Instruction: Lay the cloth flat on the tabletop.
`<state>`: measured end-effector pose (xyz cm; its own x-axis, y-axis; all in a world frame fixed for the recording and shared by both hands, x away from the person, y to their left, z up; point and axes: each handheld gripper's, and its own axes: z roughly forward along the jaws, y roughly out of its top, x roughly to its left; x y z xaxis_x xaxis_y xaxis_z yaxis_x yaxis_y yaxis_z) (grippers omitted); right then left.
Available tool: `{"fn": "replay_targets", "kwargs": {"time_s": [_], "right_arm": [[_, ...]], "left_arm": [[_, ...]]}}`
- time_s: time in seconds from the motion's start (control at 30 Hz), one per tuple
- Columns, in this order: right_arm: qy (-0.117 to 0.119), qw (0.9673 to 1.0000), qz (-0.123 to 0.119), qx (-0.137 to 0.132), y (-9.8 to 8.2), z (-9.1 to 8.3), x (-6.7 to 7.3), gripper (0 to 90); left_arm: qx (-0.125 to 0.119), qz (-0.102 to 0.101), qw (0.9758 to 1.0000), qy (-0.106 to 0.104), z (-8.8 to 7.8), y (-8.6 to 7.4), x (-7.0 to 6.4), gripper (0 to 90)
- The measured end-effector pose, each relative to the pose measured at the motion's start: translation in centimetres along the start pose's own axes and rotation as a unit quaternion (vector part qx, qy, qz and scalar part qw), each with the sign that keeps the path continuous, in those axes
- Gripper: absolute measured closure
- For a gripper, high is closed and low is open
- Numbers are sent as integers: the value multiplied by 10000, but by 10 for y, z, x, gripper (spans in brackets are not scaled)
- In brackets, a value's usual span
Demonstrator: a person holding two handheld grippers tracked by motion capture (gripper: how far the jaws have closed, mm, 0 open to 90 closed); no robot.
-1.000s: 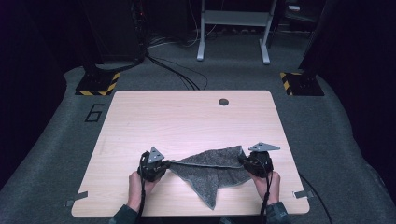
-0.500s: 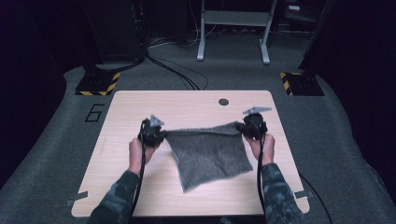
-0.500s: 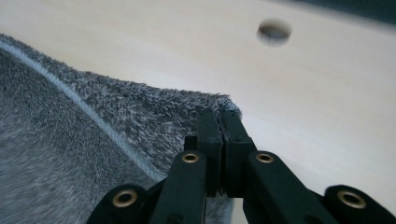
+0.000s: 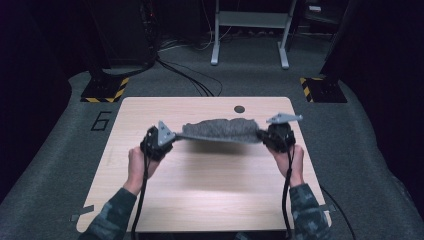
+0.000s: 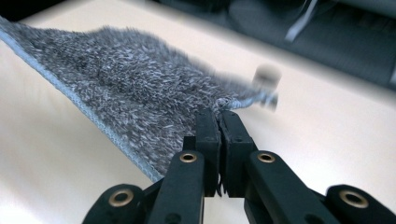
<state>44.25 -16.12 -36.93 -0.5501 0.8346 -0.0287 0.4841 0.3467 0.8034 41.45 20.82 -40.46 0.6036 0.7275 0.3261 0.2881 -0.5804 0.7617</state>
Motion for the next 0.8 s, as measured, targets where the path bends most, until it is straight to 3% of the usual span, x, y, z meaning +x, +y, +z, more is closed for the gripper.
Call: {"fn": "replay_targets", "kwargs": {"time_s": [0.13, 0.23, 0.27, 0.3, 0.43, 0.53, 0.63, 0.67, 0.8], "right_arm": [[231, 9974, 290, 614, -67, 28, 5, 874], [351, 9940, 541, 880, -99, 38, 9, 869], [351, 9940, 541, 880, -99, 38, 9, 869], [380, 9924, 651, 974, -116, 39, 11, 857], [384, 9916, 660, 1043, -128, 33, 12, 813], [362, 9912, 773, 1015, -135, 24, 12, 759], [310, 9920, 782, 938, -136, 14, 8, 635], [291, 9925, 777, 901, -135, 12, 6, 597], [230, 9938, 800, 735, -123, 9, 6, 406]], "left_arm": [[363, -171, 9983, -420, 20, -43, -32, 849], [584, -272, 9955, -690, 27, -65, -50, 840], [584, -272, 9955, -690, 27, -65, -50, 838], [643, -309, 9947, -741, 28, -72, -57, 830], [709, -418, 9912, -1041, 20, -86, -71, 753], [709, -608, 9891, -1138, 9, -92, -73, 583], [584, -722, 9900, -1058, -3, -93, -67, 428], [541, -759, 9896, -1099, -6, -91, -63, 398], [302, -963, 9907, -909, -7, -79, -49, 301]]}}
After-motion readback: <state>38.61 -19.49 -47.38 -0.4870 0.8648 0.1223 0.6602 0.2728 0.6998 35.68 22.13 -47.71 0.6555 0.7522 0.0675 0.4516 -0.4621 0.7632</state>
